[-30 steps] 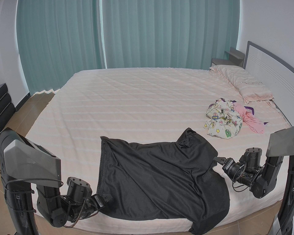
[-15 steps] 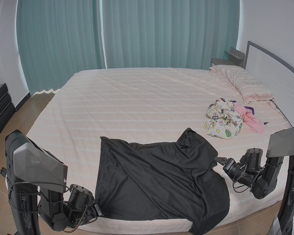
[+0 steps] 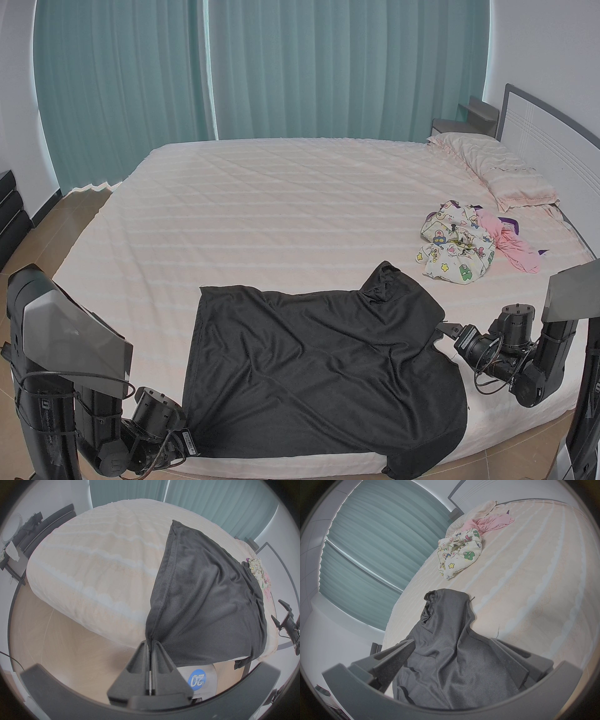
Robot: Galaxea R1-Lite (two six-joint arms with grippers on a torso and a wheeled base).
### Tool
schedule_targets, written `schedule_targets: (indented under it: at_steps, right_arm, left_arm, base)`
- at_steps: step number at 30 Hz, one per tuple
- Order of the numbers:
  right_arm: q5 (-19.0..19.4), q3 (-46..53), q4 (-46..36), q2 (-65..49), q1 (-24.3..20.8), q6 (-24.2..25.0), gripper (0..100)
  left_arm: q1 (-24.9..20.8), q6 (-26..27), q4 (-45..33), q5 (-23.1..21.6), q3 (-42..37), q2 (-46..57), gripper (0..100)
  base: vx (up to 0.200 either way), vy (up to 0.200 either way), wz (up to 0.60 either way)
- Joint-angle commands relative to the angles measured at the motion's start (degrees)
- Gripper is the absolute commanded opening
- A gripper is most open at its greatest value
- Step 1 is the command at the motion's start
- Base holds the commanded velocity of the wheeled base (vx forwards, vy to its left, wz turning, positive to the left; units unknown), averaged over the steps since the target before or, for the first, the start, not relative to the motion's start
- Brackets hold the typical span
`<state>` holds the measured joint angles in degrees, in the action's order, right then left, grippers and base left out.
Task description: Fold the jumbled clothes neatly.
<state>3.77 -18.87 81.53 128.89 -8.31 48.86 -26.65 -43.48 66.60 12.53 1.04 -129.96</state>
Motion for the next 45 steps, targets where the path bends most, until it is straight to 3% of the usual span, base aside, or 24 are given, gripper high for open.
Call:
schedule_targets:
  at_steps: [1, 3, 4, 13, 16, 26, 38, 45]
  right_arm:
    - [0.0, 0.0, 0.0, 0.1, 0.0, 0.0, 100]
    - [0.0, 0.0, 0.0, 0.0, 0.0, 0.0, 100]
    - [0.0, 0.0, 0.0, 0.0, 0.0, 0.0, 100]
    - [0.0, 0.0, 0.0, 0.0, 0.0, -0.1, 100]
    - [0.0, -0.2, 0.0, -0.1, 0.1, -0.1, 100]
    - [0.0, -0.6, 0.0, -1.1, 0.8, 0.0, 100]
    - [0.0, -0.5, 0.0, -1.3, 0.8, 0.1, 100]
    - [0.0, -0.5, 0.1, -1.7, 0.8, 0.1, 100]
  left_arm:
    - [0.0, 0.0, -0.2, 0.0, -0.9, 0.1, 0]
    - [0.1, 0.0, -0.2, 0.0, -0.9, 0.1, 0]
    - [0.1, 0.0, -0.2, 0.0, -0.9, 0.1, 100]
    - [1.4, 0.7, 3.8, -0.5, -0.6, 7.5, 100]
    - [4.9, 0.8, 4.9, -1.0, 0.6, 13.2, 100]
    - [11.1, -1.5, 4.9, -7.9, 4.4, 18.5, 100]
    - [11.4, -6.4, 4.9, -8.0, 6.3, 19.2, 100]
    - [12.1, -6.5, 4.9, -10.8, 6.3, 19.2, 100]
  base:
    - [0.0, 0.0, 0.0]
    - [0.0, 0.0, 0.0]
    - [0.0, 0.0, 0.0]
    - [0.0, 0.0, 0.0]
    - [0.0, 0.0, 0.0]
    - [0.0, 0.0, 0.0]
    - [0.0, 0.0, 0.0]
    - [0.2, 0.0, 0.0]
